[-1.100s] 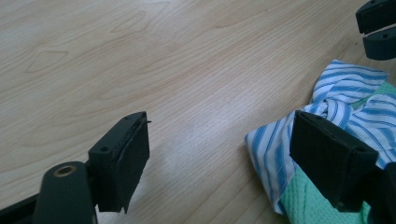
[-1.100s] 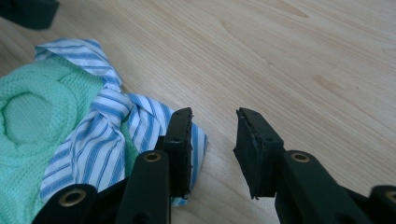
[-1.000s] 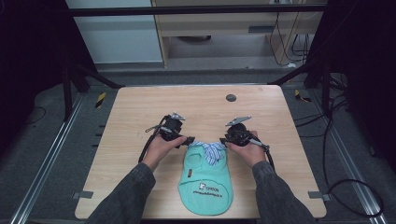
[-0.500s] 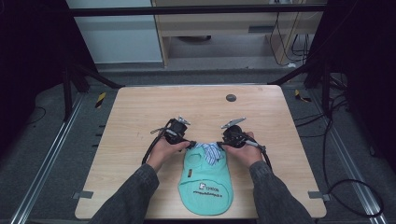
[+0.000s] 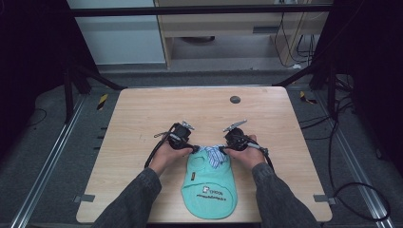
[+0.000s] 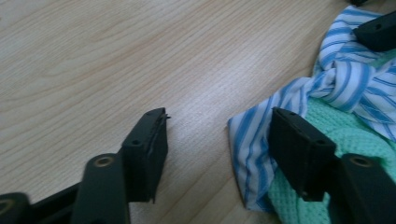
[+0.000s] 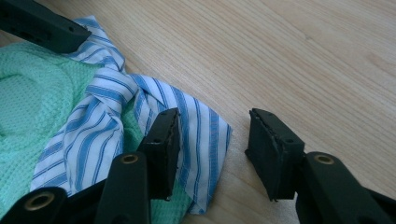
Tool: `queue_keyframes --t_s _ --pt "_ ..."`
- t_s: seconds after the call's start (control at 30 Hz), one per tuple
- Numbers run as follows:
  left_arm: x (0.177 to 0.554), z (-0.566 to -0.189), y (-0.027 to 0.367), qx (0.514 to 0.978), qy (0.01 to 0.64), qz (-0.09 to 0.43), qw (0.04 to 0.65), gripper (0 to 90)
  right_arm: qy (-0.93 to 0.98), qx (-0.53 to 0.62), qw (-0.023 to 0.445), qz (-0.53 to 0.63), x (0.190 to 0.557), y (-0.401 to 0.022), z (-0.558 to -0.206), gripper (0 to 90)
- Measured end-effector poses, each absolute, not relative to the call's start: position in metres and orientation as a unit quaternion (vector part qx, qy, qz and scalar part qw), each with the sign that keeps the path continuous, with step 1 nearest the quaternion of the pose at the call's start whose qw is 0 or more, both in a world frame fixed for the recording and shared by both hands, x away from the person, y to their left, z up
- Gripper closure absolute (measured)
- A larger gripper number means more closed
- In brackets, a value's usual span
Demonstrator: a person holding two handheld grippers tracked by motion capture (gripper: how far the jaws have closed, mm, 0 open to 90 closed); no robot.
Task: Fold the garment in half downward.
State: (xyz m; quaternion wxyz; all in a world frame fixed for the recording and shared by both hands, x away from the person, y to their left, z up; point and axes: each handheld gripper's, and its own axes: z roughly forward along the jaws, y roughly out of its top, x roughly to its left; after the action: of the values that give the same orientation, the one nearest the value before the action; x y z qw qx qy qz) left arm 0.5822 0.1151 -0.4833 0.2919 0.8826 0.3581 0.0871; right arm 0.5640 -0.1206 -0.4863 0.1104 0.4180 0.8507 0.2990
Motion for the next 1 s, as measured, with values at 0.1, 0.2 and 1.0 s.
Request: queue_keyframes --t_s 0.1,0.2,1.0 --pt "0.578 -0.482 0.113 0.886 0.349 0.083 0.292 50.4 0.855 0.41 0.109 0.298 0.563 -0.12 -0.486 60.9" --pt "0.576 -0.482 0.112 0.888 0.343 0.072 0.296 63.6 0.86 0.402 0.103 0.298 0.561 -0.117 -0.485 68.2" --pt "0.563 -0.459 0.122 0.888 0.309 0.079 0.331 86.3 0.873 0.346 0.134 0.316 0.548 -0.111 -0.453 83.1"
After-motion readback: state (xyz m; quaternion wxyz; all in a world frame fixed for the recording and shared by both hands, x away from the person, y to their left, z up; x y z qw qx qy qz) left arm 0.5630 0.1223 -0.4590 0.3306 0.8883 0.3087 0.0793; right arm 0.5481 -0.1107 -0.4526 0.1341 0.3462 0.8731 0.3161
